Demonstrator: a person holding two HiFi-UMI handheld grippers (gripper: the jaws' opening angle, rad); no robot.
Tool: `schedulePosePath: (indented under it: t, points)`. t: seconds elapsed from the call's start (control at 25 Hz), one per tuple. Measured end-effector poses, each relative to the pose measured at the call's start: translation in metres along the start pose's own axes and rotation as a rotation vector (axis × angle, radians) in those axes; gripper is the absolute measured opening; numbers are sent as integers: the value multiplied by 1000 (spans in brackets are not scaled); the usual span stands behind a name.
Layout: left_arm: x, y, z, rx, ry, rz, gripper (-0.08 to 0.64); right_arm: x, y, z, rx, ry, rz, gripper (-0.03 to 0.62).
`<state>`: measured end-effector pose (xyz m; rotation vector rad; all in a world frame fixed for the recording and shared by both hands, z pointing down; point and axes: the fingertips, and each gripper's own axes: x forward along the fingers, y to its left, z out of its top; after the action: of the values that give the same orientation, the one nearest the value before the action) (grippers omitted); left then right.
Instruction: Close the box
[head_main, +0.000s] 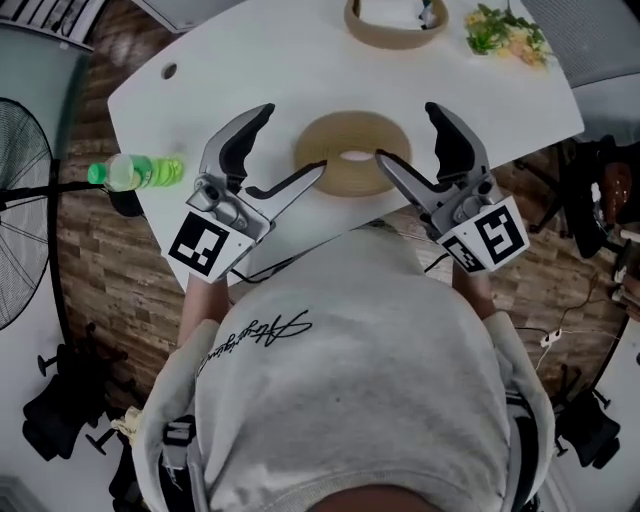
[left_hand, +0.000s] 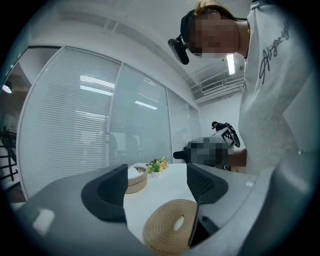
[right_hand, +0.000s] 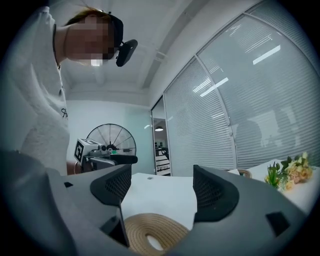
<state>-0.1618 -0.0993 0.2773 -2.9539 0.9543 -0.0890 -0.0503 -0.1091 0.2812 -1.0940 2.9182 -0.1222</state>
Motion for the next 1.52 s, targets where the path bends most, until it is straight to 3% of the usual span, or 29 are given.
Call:
schedulePosePath:
  t: [0.52,0.84,1.24,1.52]
  points:
    - [4,-23,-31,-35,99,-121,391,-9,-4,-47,-34,166,192,443]
    - [2,-31,-75,-39,216,-136,457,-24,1,-109,-65,369,363,505]
    - [-1,-36,-131,31,396,-173,485,-23,-6,-166,-191,562,391,540]
    - [-1,-34,-172,43,539,-212,495,-26,-13,-193,-217,663,386,546]
